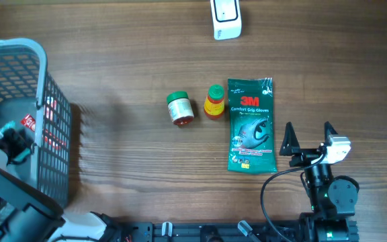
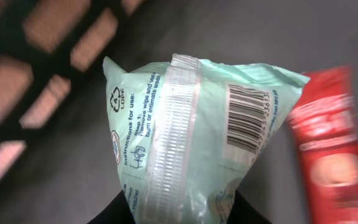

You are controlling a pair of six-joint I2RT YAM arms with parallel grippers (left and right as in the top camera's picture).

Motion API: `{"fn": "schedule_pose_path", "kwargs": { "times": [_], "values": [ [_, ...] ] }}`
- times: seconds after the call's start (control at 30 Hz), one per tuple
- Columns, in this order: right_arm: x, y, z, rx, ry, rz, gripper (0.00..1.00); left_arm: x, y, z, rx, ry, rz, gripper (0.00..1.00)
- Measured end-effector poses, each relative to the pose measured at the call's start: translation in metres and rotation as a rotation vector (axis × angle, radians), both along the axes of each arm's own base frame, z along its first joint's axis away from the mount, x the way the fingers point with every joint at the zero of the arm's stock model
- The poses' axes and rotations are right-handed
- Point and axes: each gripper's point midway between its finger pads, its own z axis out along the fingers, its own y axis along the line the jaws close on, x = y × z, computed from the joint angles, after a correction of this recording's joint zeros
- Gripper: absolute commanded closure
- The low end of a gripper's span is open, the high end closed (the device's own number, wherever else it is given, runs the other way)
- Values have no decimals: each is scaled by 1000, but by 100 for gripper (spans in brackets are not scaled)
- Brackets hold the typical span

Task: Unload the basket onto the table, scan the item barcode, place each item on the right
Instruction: 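Grasp the mint-green wipes pack in the basket with the left gripper, then lift the wipes pack out and set it left of the jars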

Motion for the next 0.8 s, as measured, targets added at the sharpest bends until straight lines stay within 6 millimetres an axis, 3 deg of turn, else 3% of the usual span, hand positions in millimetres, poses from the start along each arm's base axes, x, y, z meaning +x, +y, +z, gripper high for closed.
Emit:
{"fn": "schedule_pose_path", "kwargs": {
  "times": [0.2,0.37,0.47,0.57,0.63,0.7,0.8],
  "values": [
    [0,0,0,0,0,0,0,38,-3,83,172,-149,-73,74],
    [0,0,0,0,0,0,0,51,-11,165,288,-348,-81,74],
    [0,0,0,0,0,0,0,56,-29,215,325,-507,-125,74],
    [0,0,0,0,0,0,0,59,-61,263,353,-655,-218,73],
    [0,0,0,0,0,0,0,64,-98,292,359,-745,-323,73],
    [0,0,0,0,0,0,0,71,-138,311,345,-812,-435,73],
    [0,0,0,0,0,0,0,84,-195,323,296,-876,-595,72]
  ]
}}
